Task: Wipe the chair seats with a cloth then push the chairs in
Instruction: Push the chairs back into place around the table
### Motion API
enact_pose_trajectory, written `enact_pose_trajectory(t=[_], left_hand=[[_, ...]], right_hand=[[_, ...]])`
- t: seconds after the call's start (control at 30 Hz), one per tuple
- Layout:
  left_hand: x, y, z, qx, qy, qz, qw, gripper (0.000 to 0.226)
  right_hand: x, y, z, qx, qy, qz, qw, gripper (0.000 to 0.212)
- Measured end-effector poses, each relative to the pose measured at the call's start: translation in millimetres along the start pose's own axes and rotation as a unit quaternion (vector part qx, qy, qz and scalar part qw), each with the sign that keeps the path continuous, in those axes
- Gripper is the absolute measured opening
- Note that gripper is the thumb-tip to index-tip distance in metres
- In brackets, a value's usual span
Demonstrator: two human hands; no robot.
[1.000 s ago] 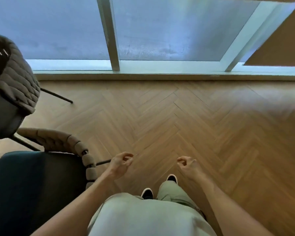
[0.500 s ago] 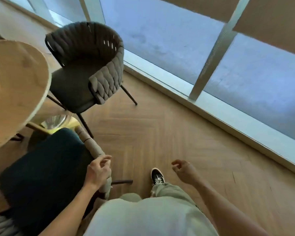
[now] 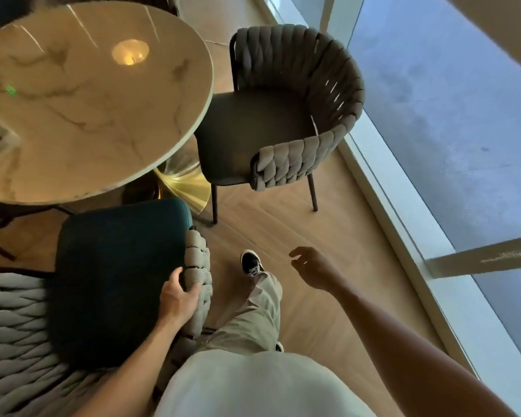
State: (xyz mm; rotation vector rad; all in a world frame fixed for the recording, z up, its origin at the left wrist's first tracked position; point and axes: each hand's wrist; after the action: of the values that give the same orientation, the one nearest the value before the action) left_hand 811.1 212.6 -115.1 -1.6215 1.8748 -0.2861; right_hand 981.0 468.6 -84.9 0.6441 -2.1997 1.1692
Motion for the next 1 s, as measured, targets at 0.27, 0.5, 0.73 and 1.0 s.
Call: enact_pose_trajectory(t=[0.27,0.5,0.73,1.0], left_hand=[[-46,53,12,0.041,-0.057,-0.110,0.992,0.067],[-52,54,15,0.061,-0.063,-0.161,0.983,0.068],[-50,12,24,-0.047,0.007,-0.144,0.988,0.065],[-25,-106,71,-0.103,0.085,-0.113,0.985,0.047]], right_hand=[[67,115,-54,0.058,-0.086,-0.011,0.995,0.023],[86,147,-80,0.110,-0.133,-0.052,0.984,0.024],[67,122,-92,0.173,-0.208,-0.104,0.957,0.026],[37,70,-79,0.266,-0.229,-0.160,0.923,0.027]])
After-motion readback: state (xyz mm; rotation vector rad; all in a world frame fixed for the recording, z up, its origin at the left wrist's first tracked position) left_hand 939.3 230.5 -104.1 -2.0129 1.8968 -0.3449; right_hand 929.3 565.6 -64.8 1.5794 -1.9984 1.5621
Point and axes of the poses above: each hand's wrist, its own y-axis towards the middle knuckle, its own z-axis out of the palm, x = y × z, and after that the axes turned 14 degrees about y, right-handed
